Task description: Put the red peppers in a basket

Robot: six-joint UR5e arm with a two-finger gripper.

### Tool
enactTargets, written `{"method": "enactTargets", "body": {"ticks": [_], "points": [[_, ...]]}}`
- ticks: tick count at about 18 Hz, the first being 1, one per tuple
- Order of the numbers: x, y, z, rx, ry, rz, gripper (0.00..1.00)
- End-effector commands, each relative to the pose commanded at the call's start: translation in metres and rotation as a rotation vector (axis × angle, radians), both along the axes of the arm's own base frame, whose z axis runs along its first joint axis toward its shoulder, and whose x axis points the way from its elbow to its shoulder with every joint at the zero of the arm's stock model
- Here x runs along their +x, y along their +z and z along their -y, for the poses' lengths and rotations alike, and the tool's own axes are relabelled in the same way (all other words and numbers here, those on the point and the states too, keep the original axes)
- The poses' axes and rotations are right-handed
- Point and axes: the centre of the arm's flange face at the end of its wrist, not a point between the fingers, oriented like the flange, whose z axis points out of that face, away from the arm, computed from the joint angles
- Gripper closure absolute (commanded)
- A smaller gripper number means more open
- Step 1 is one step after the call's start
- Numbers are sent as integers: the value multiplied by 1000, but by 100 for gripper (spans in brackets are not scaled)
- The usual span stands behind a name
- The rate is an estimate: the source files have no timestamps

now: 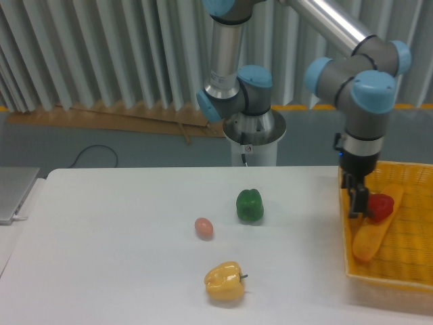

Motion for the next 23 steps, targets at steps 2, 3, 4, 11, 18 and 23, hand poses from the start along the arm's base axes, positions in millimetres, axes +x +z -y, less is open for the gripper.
{"method": "enactTargets", "body": {"ticks": [2,3,4,11,18,23], "points": [[18,7,-3,-15,11,29,0],[24,10,-1,-28,15,54,0],[32,15,1,-43,11,73,0],[89,22,-2,-83,51,126,0],[119,31,-14,-90,28,117,0],[128,30,-16,-96,13,120,0]]}}
